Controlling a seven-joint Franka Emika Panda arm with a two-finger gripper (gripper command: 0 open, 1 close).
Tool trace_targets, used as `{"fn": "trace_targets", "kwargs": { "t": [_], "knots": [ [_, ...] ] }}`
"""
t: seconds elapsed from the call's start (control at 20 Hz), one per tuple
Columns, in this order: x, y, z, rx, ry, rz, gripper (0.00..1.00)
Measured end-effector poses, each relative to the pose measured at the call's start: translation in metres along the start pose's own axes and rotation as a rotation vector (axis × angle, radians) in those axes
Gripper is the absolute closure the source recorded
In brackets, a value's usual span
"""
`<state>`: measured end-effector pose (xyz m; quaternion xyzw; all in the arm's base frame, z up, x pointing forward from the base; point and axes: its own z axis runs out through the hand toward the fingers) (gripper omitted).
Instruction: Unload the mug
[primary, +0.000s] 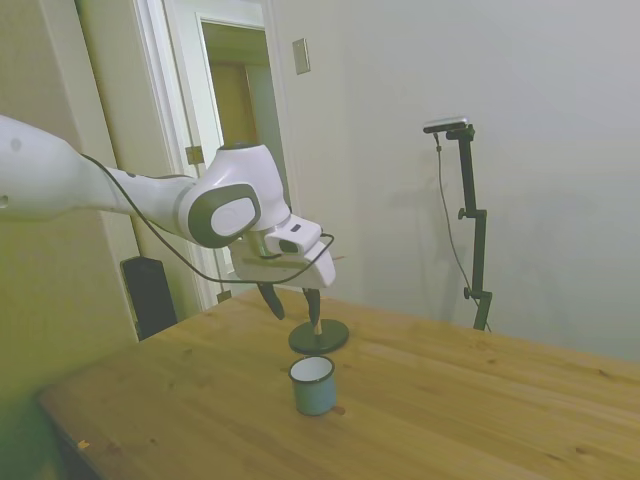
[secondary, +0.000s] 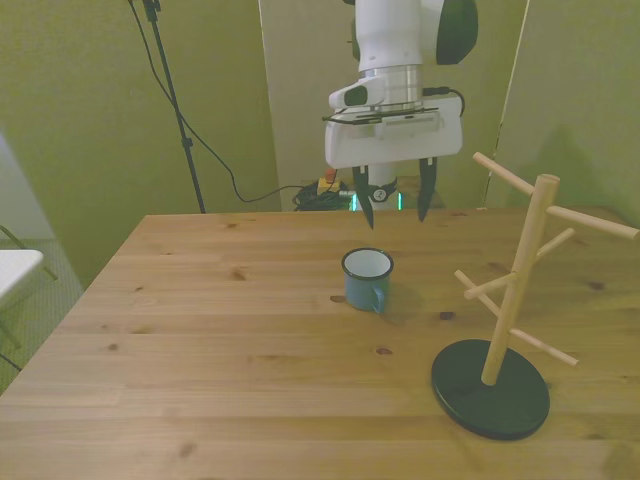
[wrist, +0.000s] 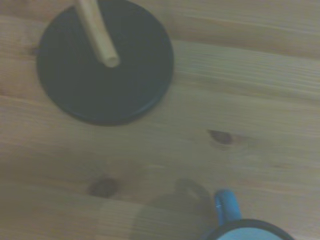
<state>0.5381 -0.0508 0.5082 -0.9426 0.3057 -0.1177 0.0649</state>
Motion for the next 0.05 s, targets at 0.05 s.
{"fn": "trace_targets", "kwargs": {
  "t": [0.05],
  "knots": [
    [-0.0034,-0.0058,0.0001,0.001,-0.003,-0.008,0.0]
  ]
}}
